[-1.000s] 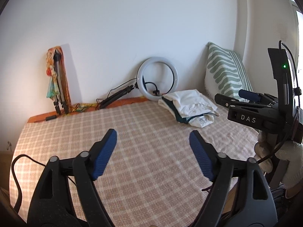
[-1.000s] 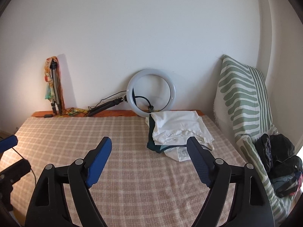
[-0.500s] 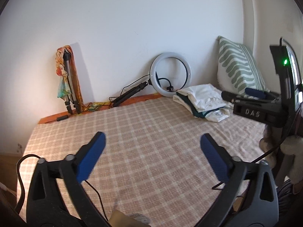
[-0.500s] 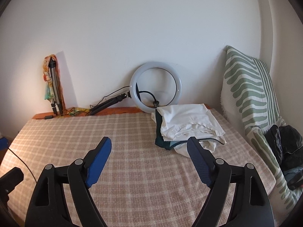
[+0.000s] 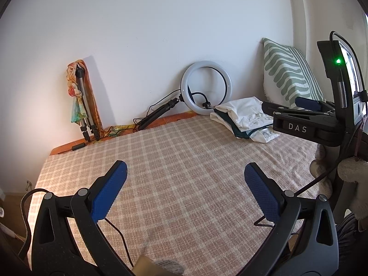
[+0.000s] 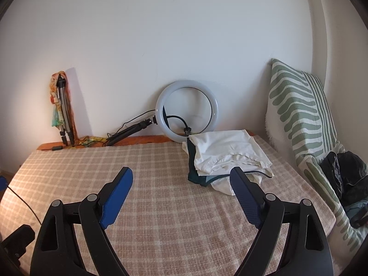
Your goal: Fold small clothes
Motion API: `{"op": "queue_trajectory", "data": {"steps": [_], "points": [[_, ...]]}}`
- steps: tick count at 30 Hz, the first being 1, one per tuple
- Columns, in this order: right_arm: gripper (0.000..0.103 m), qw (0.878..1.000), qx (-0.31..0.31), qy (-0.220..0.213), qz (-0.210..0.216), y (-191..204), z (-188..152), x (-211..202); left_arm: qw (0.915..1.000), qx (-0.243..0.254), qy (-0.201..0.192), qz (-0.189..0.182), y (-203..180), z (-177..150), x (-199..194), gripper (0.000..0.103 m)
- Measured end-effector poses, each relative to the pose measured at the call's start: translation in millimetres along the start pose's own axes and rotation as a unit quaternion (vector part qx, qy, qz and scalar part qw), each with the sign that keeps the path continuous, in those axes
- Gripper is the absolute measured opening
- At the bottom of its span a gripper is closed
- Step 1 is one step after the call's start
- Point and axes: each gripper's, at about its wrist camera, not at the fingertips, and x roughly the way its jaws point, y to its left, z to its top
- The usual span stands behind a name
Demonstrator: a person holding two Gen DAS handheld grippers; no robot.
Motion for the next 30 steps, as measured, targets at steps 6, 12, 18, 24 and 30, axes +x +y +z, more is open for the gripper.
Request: {"op": "queue_trajectory", "data": {"steps": [6, 12, 18, 24, 30], "points": [[0.087, 1.000, 0.000, 0.001, -0.004, -0.7, -1.2, 1.3, 1.0000, -0.006, 0.004, 0.000, 4.5, 0.7, -0.3, 0.103], [0.087, 1.000, -0.002, -0.002, -0.004, 1.3, -1.4, 0.3, 1.0000, -0.006, 0.003, 0.000, 4.6, 0.8, -0.4, 0.103], [0.087, 1.000, -0.005, 0.000, -0.004, 2.7, -2.2, 1.1, 0.9999, -0.012, 0.006, 0.001, 7.9, 0.2, -2.3, 0.103], [0.087, 1.000, -0.006, -0.002, -0.003, 3.5, -2.7, 1.0, 0.9999, -0.012, 0.005, 0.003, 9.1, -0.1, -3.0, 0.103], [0.087, 1.000, -0.005, -0.001, -0.002, 3.6, -3.1, 0.9, 0.9999, -0.012, 0.005, 0.004, 9.3, 0.1, -2.7, 0.103]]}}
